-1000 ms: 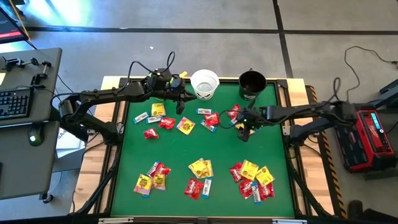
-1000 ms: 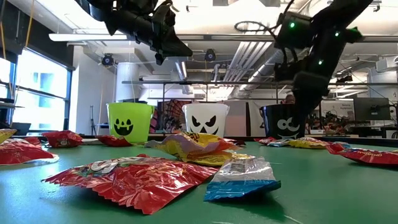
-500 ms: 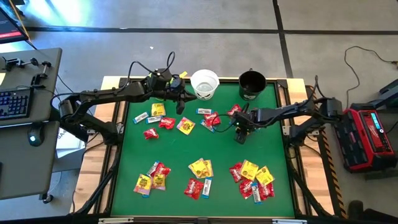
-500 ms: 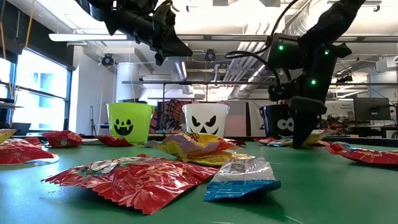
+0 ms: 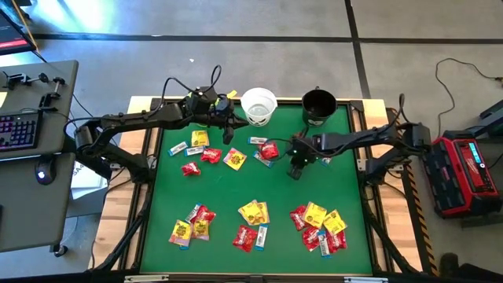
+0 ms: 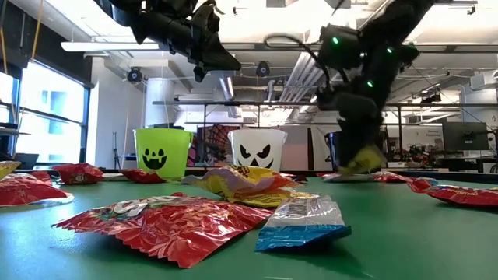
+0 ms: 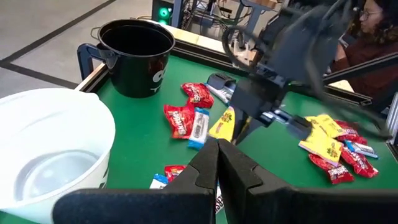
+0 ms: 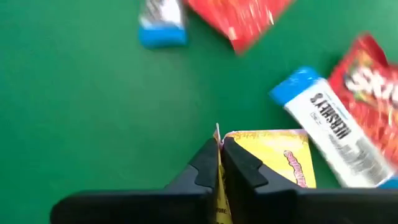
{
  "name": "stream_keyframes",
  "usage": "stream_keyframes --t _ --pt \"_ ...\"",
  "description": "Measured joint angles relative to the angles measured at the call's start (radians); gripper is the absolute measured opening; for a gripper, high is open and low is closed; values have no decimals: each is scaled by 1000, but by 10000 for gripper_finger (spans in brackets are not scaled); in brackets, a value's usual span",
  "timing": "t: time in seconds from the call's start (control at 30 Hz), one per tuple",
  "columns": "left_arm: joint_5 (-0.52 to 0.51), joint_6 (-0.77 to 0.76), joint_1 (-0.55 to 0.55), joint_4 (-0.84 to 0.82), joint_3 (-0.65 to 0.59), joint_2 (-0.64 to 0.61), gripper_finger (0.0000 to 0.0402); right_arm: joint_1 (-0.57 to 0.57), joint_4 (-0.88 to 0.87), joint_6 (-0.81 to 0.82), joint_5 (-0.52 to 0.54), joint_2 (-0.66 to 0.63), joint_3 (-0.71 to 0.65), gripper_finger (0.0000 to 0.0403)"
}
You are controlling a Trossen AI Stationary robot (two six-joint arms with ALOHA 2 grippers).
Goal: Sort candy by brand, put in halloween buckets
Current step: Put the yellow candy into the green bucket
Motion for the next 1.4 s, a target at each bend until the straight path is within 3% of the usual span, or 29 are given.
stream_keyframes --t 0.33,0.73,1.1,1.27,1.4 --pt "0 76 -13 1 0 0 8 -5 18 -66 -70 -1 244 1" --pt "-8 163 -88 56 0 0 109 -42 21 -107 -146 -2 497 0" --pt "-85 361 -153 192 0 0 178 -42 21 -83 -280 -2 598 0" --pt "-86 432 -179 220 0 0 182 -42 37 -60 -312 -3 602 0" --pt "-88 444 -182 220 0 0 163 -42 51 -49 -312 -3 602 0"
